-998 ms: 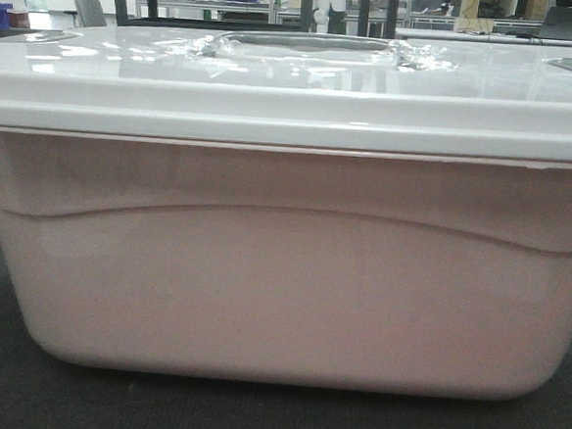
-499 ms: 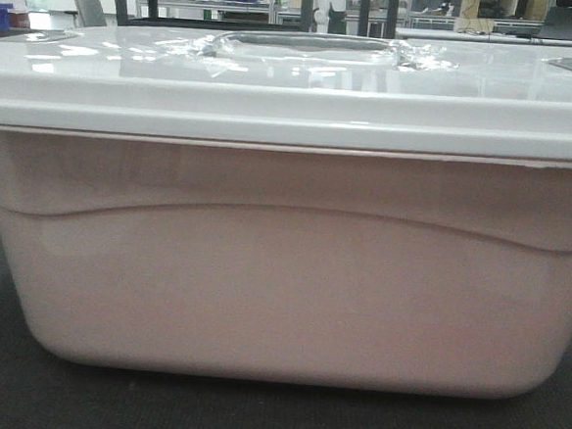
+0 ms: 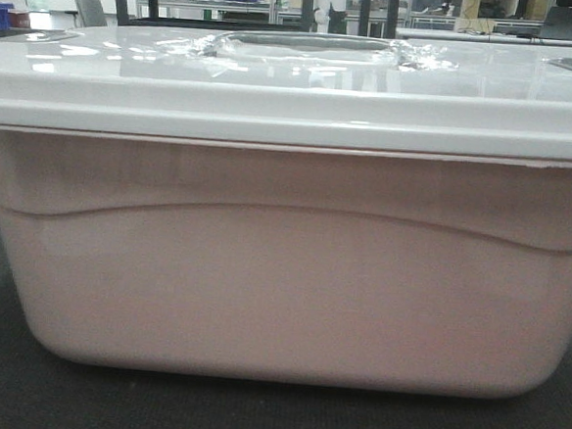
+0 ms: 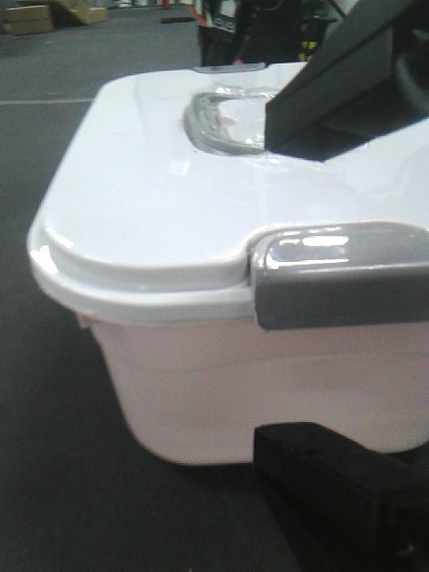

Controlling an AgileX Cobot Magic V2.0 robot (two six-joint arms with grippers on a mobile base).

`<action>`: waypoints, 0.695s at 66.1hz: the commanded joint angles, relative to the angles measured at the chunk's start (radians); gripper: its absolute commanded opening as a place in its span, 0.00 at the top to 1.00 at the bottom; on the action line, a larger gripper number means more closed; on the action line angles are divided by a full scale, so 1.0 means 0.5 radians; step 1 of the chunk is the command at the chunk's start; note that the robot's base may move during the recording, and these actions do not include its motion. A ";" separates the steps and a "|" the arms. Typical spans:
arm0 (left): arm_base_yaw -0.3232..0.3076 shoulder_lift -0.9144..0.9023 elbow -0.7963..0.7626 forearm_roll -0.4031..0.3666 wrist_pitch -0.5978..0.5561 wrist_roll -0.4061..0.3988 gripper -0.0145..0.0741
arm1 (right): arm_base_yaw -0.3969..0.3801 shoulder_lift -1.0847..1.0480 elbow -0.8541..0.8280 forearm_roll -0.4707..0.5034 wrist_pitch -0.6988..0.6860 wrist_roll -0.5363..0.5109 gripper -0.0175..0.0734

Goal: Grab white bin and place on right shelf
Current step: 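Close both grippers on the lid rims at the bin's two ends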

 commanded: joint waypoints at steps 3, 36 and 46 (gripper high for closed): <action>-0.083 -0.031 -0.048 -0.175 0.187 0.031 0.28 | 0.070 -0.065 -0.040 0.177 0.233 -0.050 0.15; -0.091 -0.027 -0.048 -0.145 0.204 0.036 0.28 | 0.161 -0.007 -0.038 0.182 0.229 -0.056 0.15; -0.091 -0.027 -0.048 -0.145 0.204 0.036 0.28 | 0.249 0.041 -0.038 0.181 0.229 -0.064 0.15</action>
